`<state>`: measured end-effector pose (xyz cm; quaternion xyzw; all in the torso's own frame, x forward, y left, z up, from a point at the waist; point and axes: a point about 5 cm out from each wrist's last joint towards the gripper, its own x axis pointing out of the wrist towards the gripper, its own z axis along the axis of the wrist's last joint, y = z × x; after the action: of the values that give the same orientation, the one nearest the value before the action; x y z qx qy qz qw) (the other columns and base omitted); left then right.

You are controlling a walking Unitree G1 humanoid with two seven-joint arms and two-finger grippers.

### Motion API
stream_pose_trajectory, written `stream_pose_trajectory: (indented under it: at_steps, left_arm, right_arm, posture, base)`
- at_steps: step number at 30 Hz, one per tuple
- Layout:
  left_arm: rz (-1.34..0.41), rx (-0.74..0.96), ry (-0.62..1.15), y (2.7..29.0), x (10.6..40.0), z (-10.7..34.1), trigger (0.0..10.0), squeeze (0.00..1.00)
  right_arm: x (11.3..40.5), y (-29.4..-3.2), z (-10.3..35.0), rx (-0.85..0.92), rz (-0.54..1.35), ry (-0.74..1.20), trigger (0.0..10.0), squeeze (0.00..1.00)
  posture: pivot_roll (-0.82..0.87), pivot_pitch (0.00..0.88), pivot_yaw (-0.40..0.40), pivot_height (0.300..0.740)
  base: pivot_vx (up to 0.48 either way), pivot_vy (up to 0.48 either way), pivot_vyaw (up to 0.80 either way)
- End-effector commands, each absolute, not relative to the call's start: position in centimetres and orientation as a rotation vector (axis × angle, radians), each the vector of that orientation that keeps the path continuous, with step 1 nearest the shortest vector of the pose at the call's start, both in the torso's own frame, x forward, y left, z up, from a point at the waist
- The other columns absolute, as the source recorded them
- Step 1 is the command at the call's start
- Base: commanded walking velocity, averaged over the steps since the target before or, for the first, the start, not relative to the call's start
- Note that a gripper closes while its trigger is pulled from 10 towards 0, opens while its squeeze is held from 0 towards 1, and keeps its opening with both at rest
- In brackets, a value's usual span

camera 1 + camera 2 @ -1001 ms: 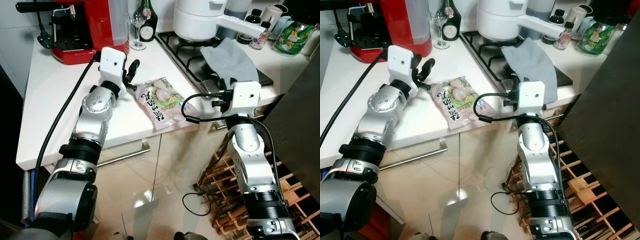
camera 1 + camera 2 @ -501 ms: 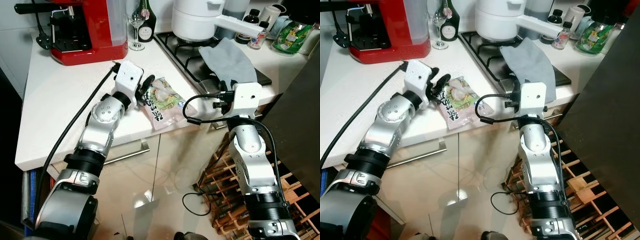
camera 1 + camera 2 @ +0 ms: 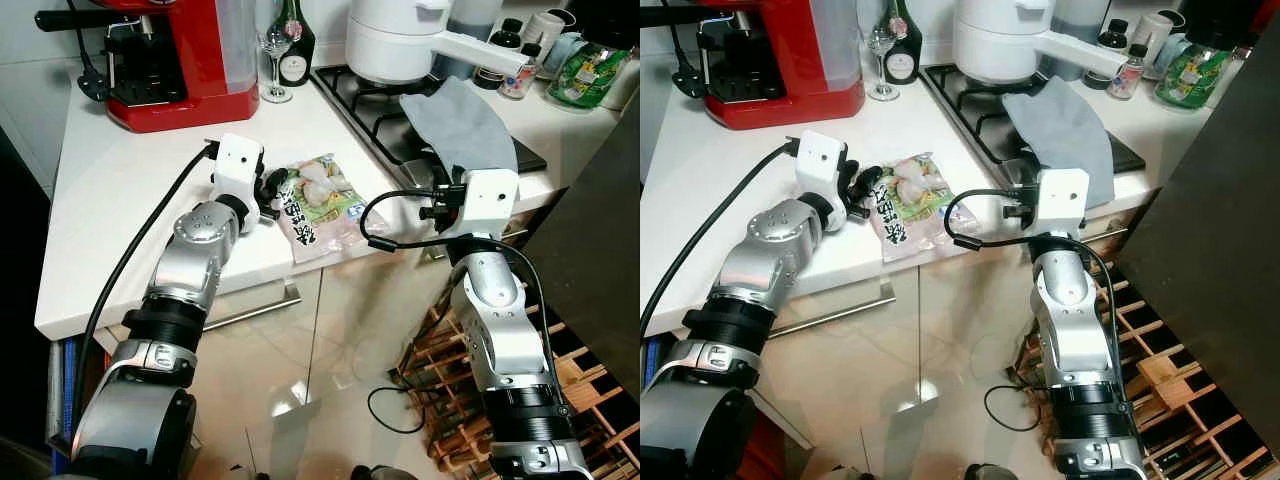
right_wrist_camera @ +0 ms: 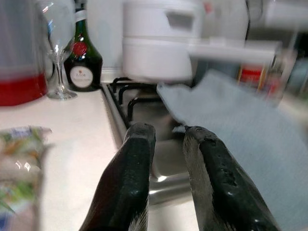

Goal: Restocking fridge

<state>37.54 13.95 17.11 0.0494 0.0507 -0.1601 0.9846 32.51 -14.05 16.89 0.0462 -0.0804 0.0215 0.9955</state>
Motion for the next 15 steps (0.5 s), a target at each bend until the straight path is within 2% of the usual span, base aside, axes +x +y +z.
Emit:
stream_pose_trajectory:
  at_steps: [1, 8, 15]
  left_arm:
    - [-0.337, 0.072, 0.189, 13.9, 37.0, 15.3, 10.0, 0.00]
    - [-0.340, -0.042, 0.260, 13.6, 36.7, 13.7, 10.0, 0.00]
    - [-0.316, -0.233, 0.453, 13.8, 35.4, 9.7, 10.0, 0.00]
  right_arm:
    - [32.8, -14.3, 17.2, 0.205, 0.057, -0.135, 10.0, 0.00]
    - [32.5, -13.7, 16.7, 0.350, 0.172, -0.043, 10.0, 0.00]
    - [32.0, -12.8, 16.5, 0.491, 0.285, 0.041, 10.0, 0.00]
  posture:
    - [-0.07, 0.000, -0.016, 0.740]
    - [-0.07, 0.000, -0.028, 0.740]
    - [-0.08, 0.000, -0.031, 0.740]
  base:
    - [0.000, 0.000, 0.00]
    - [0.000, 0.000, 0.00]
    - [0.000, 0.000, 0.00]
